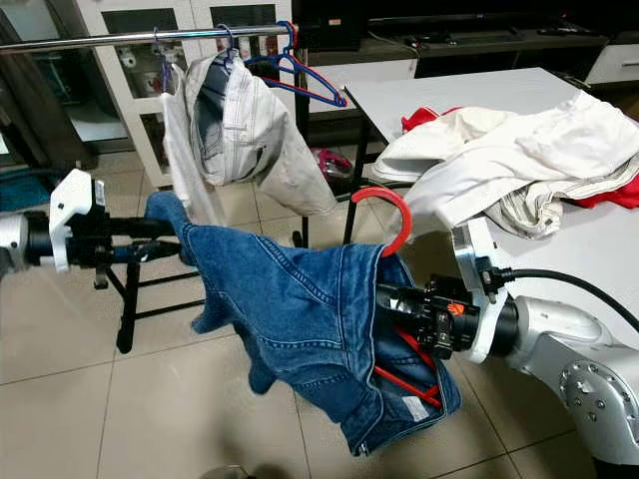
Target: Hang hanger
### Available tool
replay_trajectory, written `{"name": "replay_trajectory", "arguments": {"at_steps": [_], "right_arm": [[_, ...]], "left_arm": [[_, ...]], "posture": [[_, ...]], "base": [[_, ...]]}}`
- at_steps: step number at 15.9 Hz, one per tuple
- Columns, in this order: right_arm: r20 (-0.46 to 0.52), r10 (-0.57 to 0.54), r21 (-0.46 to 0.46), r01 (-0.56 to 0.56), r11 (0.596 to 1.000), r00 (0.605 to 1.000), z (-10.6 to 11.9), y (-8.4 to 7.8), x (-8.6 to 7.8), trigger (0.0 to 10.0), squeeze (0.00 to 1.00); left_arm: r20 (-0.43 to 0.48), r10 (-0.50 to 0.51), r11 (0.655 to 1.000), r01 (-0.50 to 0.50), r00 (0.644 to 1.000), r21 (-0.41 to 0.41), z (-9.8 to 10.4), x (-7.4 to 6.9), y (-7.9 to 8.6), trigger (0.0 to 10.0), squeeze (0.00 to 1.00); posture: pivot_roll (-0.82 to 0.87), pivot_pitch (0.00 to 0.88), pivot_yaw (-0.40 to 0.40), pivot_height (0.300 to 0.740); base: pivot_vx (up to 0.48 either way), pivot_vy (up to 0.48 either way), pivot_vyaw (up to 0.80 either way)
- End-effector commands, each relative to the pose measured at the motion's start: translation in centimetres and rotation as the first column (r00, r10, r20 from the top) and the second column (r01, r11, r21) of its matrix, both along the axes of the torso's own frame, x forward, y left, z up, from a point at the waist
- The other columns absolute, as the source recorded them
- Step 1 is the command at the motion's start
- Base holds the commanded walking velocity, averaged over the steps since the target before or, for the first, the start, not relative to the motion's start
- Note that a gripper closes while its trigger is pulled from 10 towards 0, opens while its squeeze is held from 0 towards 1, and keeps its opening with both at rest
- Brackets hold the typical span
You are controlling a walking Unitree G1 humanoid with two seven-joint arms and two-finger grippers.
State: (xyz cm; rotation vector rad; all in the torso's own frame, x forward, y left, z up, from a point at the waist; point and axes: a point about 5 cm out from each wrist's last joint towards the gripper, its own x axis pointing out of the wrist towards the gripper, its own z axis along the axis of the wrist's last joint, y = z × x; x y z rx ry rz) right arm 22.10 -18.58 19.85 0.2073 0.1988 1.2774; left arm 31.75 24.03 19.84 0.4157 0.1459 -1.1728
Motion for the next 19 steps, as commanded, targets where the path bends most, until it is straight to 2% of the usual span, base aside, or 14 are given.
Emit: {"name": "replay_trajectory", "arguments": {"at_steps": [1,5,14,16,17,19], "right_arm": [[0.042,0.041,-0.004,-0.041,0.999,0.998,0.9,0.5,-0.2,10.0,0.0],[0.051,0.037,0.006,-0.037,0.999,0.998,1.0,0.5,0.0,10.0,0.0],[0.061,0.034,0.015,-0.035,0.999,0.998,1.2,0.6,0.2,10.0,0.0],[0.059,0.015,0.0,-0.015,1.0,0.998,0.9,0.5,0.3,10.0,0.0],[0.074,-0.057,-0.034,0.06,0.998,0.996,0.5,0.2,1.0,10.0,0.0],[0.084,-0.093,-0.046,0.097,0.994,0.992,0.3,0.1,1.3,10.0,0.0]], "left_arm": [[0.015,-0.027,1.0,0.026,1.0,0.01,0.7,0.3,-0.4,0.0,0.0],[-0.023,-0.037,0.999,0.037,0.999,0.015,0.1,0.4,-0.4,0.0,0.0],[-0.033,-0.033,0.999,0.034,0.999,0.008,-0.3,0.7,-0.5,0.0,0.0],[-0.035,-0.042,0.999,0.042,0.999,0.006,-0.2,0.6,-0.6,0.0,0.0],[-0.034,-0.075,0.997,0.076,0.997,0.021,0.4,0.1,-0.7,0.0,0.0],[-0.032,-0.094,0.995,0.095,0.995,0.02,1.0,-0.3,-0.8,0.0,0.0]], "posture": [[0.04,0.0,0.049,0.74],[0.04,0.0,0.054,0.74],[0.04,0.0,0.058,0.74],[0.04,0.0,0.058,0.74],[0.04,0.0,0.071,0.74],[0.04,0.0,0.071,0.74]], "base": [[0.0,0.0,0.0],[0.0,0.0,0.0],[0.0,0.0,0.0],[0.0,0.0,0.0],[0.0,0.0,0.0],[0.0,0.0,0.0]]}}
